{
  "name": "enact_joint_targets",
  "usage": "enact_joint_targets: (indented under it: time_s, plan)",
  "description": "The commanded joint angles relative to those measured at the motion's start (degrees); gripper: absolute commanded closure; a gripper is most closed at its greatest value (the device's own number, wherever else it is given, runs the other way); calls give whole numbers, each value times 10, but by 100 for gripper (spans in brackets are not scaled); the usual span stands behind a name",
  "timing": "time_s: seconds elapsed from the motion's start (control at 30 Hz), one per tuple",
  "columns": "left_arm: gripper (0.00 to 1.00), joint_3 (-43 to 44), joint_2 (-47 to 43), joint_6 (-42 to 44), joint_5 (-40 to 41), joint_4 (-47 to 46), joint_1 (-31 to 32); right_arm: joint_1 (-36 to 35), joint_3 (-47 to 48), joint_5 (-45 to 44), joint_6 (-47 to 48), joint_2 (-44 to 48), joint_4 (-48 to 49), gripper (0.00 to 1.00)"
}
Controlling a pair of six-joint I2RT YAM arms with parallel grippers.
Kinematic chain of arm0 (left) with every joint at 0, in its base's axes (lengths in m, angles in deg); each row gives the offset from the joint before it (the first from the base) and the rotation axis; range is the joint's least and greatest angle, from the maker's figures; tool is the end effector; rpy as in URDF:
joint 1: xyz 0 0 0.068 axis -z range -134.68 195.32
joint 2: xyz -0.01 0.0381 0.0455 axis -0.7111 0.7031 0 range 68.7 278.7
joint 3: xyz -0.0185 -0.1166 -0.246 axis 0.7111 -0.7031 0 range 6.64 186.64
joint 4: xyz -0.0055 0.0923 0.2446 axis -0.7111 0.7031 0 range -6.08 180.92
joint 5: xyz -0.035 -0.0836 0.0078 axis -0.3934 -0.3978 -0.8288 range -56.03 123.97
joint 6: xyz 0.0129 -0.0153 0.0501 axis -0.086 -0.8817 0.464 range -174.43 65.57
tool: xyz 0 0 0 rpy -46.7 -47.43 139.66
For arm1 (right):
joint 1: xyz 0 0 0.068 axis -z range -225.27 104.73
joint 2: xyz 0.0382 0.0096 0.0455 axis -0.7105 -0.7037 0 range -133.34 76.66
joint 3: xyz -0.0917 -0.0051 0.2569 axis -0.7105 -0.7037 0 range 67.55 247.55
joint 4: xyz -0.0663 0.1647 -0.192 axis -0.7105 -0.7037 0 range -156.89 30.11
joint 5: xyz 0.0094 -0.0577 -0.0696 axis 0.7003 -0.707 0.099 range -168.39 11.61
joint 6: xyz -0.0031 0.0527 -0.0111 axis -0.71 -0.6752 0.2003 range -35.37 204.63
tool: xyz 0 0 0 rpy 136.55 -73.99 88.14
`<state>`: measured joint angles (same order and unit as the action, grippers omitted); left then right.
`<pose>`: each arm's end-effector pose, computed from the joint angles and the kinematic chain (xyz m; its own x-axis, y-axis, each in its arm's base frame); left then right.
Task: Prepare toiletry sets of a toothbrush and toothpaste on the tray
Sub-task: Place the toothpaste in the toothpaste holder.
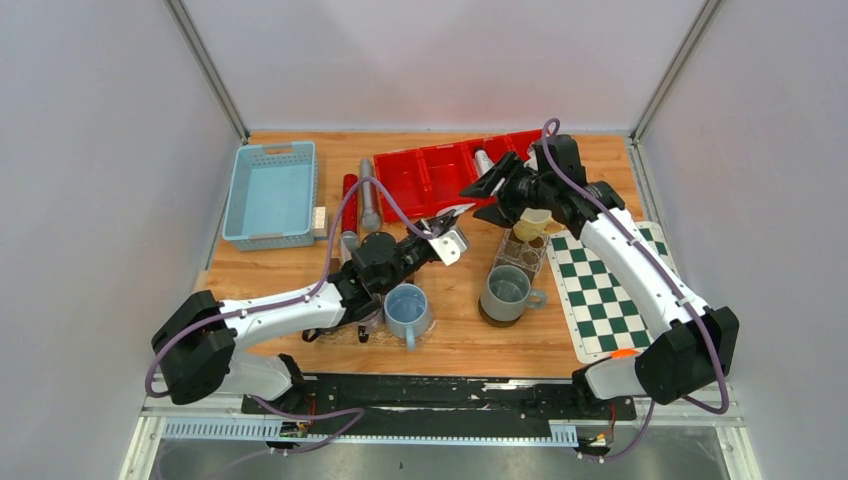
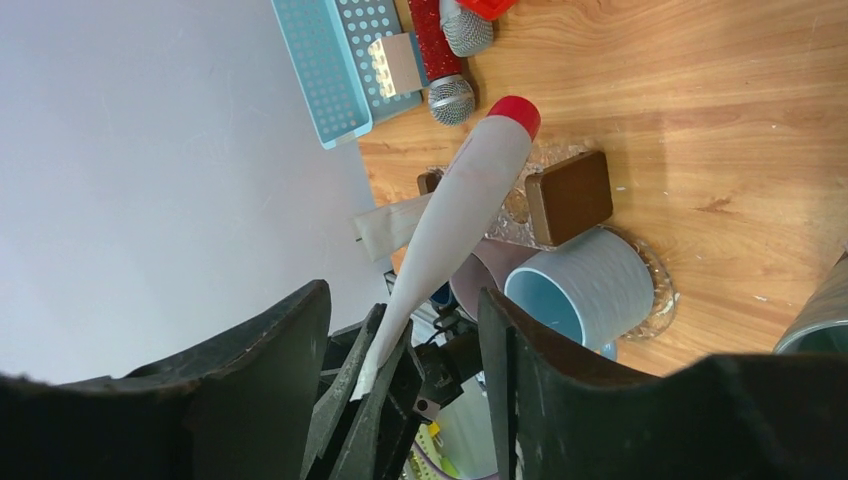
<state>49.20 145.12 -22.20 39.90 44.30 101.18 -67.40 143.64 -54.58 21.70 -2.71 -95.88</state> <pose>0.1736 -0.2495 0.2945 0.4558 0.2728 -0.8472 0.6175 0.5887 0.5217 0.2742 0.1271 0.3514 -0.8315 0.5414 -0.1247 0.2336 0.5443 0.8057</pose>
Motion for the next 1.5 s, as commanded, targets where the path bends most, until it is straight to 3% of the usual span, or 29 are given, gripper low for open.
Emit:
enact_joint_targets:
  time_s: [0.0,0.33,0.6,1.13,1.47]
  plan:
    - [100,23,-42,-44,44,13,2,9,11,19,11,14,39,41]
    - [100,33,-109,-137,159,115,3,22,32,23,95,34,68,26]
    - [100,16,-200,-235,248,225,3,24,-7,-15,134,77,112,6]
    - [100,-50,-304,-334,349,327,20,26,-40,-14,133,77,140,5]
    - [100,-123,-321,-356,373,269,20,26,-48,-12,130,78,145,5]
